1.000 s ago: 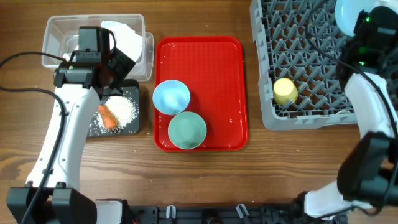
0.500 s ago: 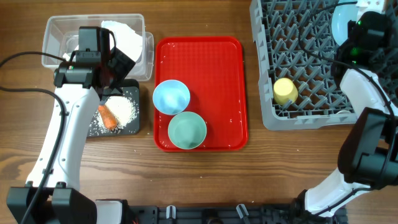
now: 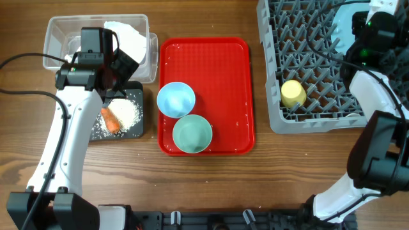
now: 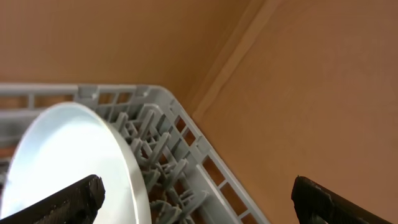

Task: Sort waste into correct bins and load items into the dishwasher rack
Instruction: 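Lift the plate right and stand it upright in the rack, then reach the right gripper to the light-blue bowl and grasp its rim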

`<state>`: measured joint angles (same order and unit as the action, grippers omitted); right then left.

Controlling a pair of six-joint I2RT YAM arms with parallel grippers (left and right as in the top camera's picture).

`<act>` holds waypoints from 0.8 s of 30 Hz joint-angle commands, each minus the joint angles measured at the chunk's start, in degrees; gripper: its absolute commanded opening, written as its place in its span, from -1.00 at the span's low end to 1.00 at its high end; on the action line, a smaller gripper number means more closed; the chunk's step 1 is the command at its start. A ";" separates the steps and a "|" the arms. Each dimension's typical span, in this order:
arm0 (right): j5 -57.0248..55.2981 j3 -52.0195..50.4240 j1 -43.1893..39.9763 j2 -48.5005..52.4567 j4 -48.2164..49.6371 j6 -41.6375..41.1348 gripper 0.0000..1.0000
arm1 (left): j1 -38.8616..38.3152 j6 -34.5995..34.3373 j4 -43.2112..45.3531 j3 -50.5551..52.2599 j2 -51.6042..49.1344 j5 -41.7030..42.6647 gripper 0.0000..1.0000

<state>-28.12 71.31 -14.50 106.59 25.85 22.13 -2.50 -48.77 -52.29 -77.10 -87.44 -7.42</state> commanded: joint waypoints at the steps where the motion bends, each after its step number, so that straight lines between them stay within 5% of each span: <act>1: -0.26 0.70 1.22 -10.91 -0.59 -11.52 1.00 | 0.11 -0.57 0.11 0.28 -0.48 -0.13 1.00; 5: 9.90 0.70 3.78 -21.35 -8.24 -27.61 0.99 | 0.11 -0.55 0.11 0.28 -0.48 -0.13 1.00; 10: 39.98 0.68 6.54 -30.82 -21.55 -45.83 0.99 | 0.11 -0.57 0.11 0.28 -0.48 -0.13 1.00; 14: 57.13 0.68 11.10 -30.05 -30.75 -46.42 1.00 | 0.11 -0.55 0.11 0.28 -0.48 -0.13 1.00; 24: 50.45 0.68 29.94 -15.28 -50.62 -38.60 1.00 | 0.11 -0.57 0.13 0.28 -0.48 -0.13 1.00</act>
<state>23.90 72.23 11.38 86.98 -23.51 -19.20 -2.50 -48.77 -52.29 -77.08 -87.44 -7.42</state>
